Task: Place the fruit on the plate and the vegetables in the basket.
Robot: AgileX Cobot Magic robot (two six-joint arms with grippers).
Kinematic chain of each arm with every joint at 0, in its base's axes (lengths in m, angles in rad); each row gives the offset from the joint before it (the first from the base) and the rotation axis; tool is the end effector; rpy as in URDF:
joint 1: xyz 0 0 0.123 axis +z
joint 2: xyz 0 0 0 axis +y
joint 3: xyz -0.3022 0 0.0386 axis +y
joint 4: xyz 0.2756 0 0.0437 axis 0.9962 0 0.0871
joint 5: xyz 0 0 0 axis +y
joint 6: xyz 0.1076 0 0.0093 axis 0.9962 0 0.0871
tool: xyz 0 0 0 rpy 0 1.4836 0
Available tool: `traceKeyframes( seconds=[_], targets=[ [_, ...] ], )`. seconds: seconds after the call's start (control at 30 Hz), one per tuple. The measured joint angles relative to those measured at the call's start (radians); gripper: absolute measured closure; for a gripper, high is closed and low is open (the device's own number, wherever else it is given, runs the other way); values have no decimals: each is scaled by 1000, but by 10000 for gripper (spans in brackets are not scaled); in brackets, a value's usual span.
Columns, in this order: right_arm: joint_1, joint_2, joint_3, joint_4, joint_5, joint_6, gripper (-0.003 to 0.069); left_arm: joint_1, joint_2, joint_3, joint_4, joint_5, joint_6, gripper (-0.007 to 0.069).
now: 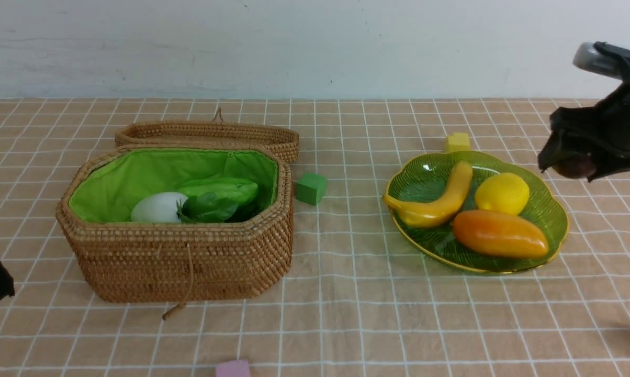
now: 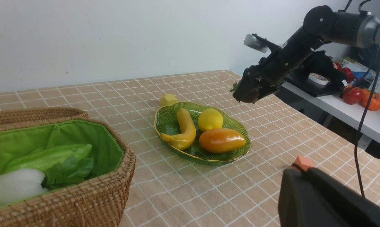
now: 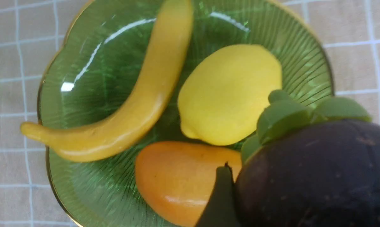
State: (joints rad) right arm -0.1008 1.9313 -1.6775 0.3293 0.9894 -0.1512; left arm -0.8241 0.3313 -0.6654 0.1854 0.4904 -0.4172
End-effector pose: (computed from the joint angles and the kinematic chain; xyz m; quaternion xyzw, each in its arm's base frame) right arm 0.4653 -0.0177 0.2712 0.0355 0.9665 0.1258 0.2207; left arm 0.0614 -0.0525 0.3827 0.1764 0.7069 -0.3238 0.6036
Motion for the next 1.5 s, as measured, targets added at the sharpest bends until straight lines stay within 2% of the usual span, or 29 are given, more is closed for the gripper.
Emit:
traceKeyframes(
  seconds=[0.17,0.27,0.37,0.57,0.73,0.77,0.83,1.0,1.07,1.1,1.3,1.33,1.5],
  targets=[
    [21,44,8,-50,-11,3,81,0,0,0,0,0,1,615],
    [21,57,8,-50,0,13,9,0,0,0,-1,0,2,615],
    [21,56,8,-50,19,15,-21,0,0,0,-3,0,2,615],
    [21,52,8,-26,81,19,4,0,0,0,-4,0,2,615],
    [21,-3,10,-24,155,19,100,0,0,0,38,0,3,614],
    [21,-65,10,-24,192,19,167,0,0,0,77,0,2,614],
    [21,-102,10,-26,212,19,209,0,-1,0,95,0,-1,614],
    [21,-393,103,-65,234,20,450,0,-106,47,174,19,-48,614],
    [21,-457,143,-73,236,20,487,0,-141,74,193,19,-62,614],
    [21,-579,230,-81,243,22,524,0,-207,134,240,10,-92,614],
    [21,-947,501,-84,250,25,561,0,-334,308,377,-66,-176,614],
    [21,-1095,607,-84,221,39,561,0,-343,355,403,-86,-207,613],
    [21,-1469,853,-96,121,91,563,0,-345,424,416,-107,-254,608]
  ],
)
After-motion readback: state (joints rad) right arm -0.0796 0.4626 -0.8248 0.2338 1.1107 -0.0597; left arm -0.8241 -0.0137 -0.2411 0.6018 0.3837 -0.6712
